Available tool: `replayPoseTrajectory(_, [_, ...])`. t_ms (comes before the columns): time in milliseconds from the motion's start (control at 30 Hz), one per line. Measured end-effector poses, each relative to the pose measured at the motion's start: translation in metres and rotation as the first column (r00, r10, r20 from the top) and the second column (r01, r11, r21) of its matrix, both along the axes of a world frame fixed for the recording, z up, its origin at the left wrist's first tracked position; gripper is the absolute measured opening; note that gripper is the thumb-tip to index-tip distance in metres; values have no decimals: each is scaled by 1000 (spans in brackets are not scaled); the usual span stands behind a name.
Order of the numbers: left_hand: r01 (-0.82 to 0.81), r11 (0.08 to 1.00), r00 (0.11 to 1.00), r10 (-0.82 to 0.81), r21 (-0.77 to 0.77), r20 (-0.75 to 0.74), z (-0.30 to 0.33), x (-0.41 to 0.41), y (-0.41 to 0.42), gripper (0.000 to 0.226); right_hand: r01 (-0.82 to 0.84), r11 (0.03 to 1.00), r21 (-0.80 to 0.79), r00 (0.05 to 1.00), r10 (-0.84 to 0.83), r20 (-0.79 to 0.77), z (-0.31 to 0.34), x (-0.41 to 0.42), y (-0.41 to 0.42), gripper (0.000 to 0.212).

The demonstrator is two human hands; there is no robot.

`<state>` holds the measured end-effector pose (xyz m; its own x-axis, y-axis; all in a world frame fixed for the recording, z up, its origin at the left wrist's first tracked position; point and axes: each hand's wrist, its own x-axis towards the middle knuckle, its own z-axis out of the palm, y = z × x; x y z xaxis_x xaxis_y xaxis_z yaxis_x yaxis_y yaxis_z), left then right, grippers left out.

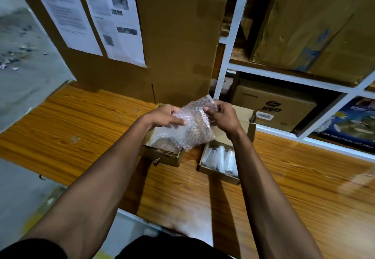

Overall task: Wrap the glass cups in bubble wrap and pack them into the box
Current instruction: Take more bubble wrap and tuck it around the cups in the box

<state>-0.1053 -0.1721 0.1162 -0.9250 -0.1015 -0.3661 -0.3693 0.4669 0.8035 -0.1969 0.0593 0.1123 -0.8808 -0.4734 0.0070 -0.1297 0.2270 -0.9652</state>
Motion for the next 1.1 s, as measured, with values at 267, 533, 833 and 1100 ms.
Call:
replayPoseTrajectory(267, [-238,901,962,270,363,-40,-27,17,-20,95,89,995,-38,975,-79,209,-12,-16,25,22])
replayPoseTrajectory(533, [-376,706,898,437,601,48,-48,17,-4,109,175,983,-61,944,-150,295,-29,-11,27,28])
replayPoseTrajectory(833, [-396,776,882,470,491,-31,-47,9,-4,35,51,994,-93,935,-15,353,-37,-20,48,11])
replayPoseTrajectory(1100, [-345,804,901,428,485,-69,-54,4,-6,25,26,983,-180,902,55,428,-45,-20,61,18])
